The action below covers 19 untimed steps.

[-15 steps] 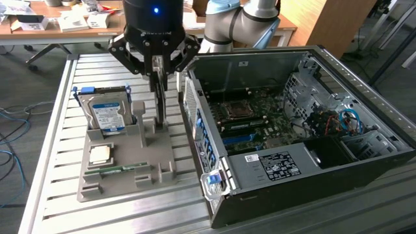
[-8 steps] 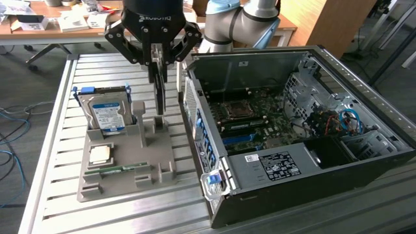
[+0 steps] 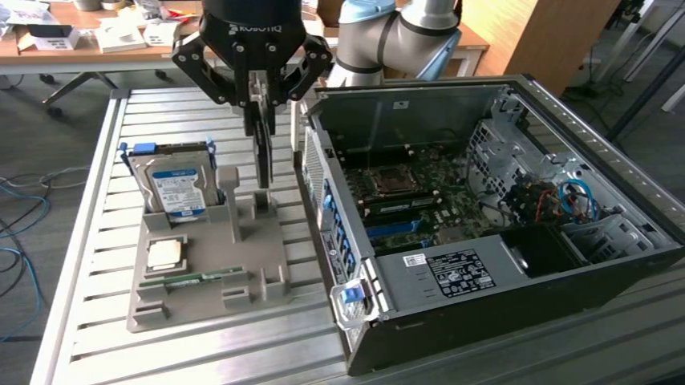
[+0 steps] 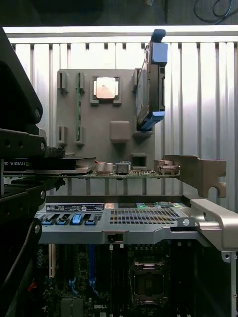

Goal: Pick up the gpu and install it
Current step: 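Pick up the gpu and move the gpu toward the slot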

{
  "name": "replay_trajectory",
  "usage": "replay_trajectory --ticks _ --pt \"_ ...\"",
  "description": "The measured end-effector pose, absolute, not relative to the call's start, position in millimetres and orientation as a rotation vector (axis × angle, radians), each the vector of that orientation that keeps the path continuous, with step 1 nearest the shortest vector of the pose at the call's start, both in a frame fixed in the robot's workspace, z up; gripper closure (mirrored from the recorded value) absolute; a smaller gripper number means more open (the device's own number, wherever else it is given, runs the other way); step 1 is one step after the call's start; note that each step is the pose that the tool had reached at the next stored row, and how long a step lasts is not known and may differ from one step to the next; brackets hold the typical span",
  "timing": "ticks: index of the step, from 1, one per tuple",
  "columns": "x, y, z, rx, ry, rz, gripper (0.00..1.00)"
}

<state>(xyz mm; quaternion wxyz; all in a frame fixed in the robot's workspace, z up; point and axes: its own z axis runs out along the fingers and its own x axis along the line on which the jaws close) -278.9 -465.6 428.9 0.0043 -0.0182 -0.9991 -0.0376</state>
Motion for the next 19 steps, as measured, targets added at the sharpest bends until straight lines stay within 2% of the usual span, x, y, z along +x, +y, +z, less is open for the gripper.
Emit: replay_trajectory --ticks 19 --pt "-244 -466 433 -0.057 -3.130 -0.118 0.74"
